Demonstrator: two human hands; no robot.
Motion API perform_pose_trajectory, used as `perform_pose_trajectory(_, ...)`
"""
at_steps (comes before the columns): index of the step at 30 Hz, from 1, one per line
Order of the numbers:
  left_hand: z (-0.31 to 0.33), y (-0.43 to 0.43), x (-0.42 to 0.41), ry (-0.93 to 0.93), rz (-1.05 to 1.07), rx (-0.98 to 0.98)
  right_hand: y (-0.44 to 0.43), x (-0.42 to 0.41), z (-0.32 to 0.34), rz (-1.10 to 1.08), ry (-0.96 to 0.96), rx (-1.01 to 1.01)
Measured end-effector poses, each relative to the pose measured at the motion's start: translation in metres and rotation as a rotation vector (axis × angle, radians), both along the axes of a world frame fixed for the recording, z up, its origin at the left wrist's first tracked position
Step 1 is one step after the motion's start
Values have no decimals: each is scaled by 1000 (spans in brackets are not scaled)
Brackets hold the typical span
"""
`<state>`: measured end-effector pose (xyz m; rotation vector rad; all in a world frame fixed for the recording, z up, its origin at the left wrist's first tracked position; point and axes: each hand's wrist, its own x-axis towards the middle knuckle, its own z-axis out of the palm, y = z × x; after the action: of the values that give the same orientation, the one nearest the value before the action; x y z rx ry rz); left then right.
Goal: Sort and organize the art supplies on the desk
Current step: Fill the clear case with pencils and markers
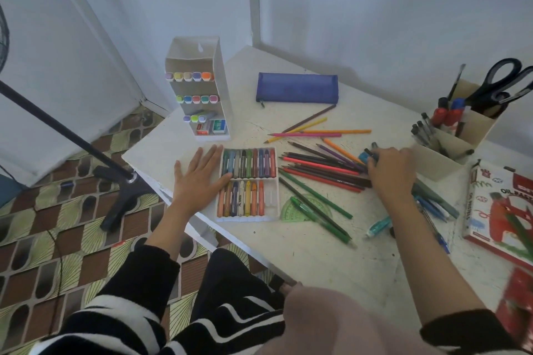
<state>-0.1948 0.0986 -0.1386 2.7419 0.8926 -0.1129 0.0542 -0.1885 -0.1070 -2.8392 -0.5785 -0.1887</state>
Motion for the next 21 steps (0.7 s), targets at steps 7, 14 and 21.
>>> perform_pose_trajectory(7,-4,2,1,-11,-2,4,5,-30,3,74,-184,316)
perform_pose_trajectory(14,-5,3,0,-40,-8,5,36,-78,19,203,617,793)
perform_pose_trajectory(21,-4,2,-1,-23,-9,3,63,-104,16,344,907,865)
